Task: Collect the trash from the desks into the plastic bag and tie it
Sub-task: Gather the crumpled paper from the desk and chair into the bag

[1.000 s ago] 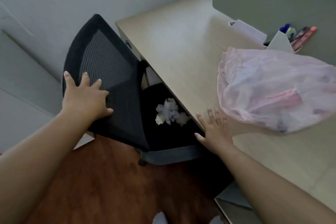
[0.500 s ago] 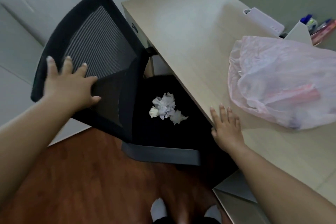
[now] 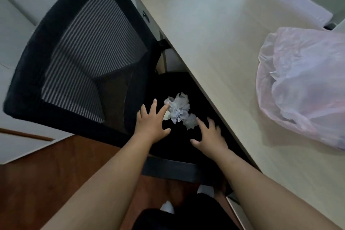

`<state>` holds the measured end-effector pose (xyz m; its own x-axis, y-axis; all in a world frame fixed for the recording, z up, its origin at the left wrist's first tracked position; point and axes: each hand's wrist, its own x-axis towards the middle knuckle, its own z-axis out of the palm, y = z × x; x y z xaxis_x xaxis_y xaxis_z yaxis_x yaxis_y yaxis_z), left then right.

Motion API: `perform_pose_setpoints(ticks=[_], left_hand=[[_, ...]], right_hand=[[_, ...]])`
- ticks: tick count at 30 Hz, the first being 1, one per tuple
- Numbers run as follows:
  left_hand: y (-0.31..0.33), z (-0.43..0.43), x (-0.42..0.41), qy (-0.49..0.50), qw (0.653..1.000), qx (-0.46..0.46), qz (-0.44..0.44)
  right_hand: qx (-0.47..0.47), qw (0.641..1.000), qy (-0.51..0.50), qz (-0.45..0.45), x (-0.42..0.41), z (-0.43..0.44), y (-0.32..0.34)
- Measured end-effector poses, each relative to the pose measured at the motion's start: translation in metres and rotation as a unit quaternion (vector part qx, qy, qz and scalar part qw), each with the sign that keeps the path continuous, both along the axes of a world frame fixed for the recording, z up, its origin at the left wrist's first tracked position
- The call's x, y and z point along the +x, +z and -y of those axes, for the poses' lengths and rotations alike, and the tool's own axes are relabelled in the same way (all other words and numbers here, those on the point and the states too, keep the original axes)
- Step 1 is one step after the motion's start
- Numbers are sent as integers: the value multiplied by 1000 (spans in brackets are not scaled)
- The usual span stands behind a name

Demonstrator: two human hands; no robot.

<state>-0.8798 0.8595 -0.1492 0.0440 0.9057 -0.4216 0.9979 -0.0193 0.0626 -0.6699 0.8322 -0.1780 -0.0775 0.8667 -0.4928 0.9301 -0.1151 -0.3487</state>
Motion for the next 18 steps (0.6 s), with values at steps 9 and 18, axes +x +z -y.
perform_pose_setpoints(ticks=[9,18], left_hand=[[-124,-85,1,-74,994,-81,-19],[-188,-142,-4,-177,981,-81,15]], right_hand=[[-48,986,-120,-109,-23,-74,-130],[19,959,-156,-234,-39,-101,-187]])
